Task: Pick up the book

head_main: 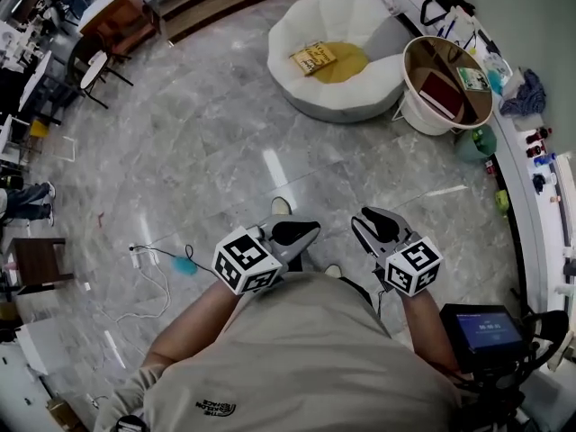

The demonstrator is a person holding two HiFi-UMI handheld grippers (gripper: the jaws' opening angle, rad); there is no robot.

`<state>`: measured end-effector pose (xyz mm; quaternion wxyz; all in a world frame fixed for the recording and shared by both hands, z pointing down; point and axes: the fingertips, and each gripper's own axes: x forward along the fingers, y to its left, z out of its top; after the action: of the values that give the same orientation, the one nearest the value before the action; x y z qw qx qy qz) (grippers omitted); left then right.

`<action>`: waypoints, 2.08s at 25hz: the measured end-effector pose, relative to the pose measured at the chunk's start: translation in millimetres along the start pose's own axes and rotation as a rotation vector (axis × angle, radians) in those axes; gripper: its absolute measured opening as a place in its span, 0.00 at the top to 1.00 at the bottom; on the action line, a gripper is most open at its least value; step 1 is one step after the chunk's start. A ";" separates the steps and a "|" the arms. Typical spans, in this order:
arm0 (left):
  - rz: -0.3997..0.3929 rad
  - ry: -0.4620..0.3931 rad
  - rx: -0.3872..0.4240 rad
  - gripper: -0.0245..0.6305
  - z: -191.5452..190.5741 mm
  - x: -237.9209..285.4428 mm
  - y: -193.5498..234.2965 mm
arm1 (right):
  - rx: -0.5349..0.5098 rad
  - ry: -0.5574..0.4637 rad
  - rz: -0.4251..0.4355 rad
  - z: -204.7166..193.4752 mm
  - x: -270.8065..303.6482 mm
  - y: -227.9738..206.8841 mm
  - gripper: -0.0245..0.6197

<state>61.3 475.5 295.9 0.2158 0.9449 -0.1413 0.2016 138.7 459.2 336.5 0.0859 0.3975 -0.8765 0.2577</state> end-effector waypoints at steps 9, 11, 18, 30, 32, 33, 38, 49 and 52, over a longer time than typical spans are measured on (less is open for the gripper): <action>-0.048 -0.032 0.031 0.95 63.4 -50.4 165.1 | 0.038 0.063 -0.079 73.9 149.2 -30.1 0.76; -0.055 -0.032 0.026 0.95 68.2 -70.2 201.5 | 0.033 0.081 -0.067 89.9 187.9 -31.2 0.76; -0.025 -0.056 -0.037 0.95 77.4 -109.2 295.4 | 0.215 0.081 -0.045 120.2 281.2 -60.2 0.77; 0.087 -0.031 -0.131 0.95 113.4 -91.4 434.0 | 0.591 -0.009 0.017 145.5 424.8 -213.5 0.77; 0.096 -0.028 -0.154 0.95 128.2 -77.1 463.6 | 0.611 -0.014 0.014 147.0 453.3 -251.7 0.78; 0.100 -0.020 -0.167 0.95 135.2 -67.2 479.0 | 0.623 -0.016 0.011 148.1 467.7 -272.3 0.78; 0.078 0.055 -0.205 0.95 162.4 4.4 555.9 | 0.774 -0.063 -0.002 144.0 538.7 -382.8 0.78; -0.060 0.124 -0.216 0.95 169.8 154.2 671.0 | 1.146 -0.097 -0.024 36.7 674.2 -564.9 0.72; -0.093 0.140 -0.243 0.95 157.2 184.6 693.1 | 1.190 -0.109 -0.043 8.4 702.8 -609.2 0.70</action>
<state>28.5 -231.7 490.8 0.3472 0.9009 -0.1052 0.2382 120.3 -339.6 812.6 -0.1912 0.4076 -0.5765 0.6819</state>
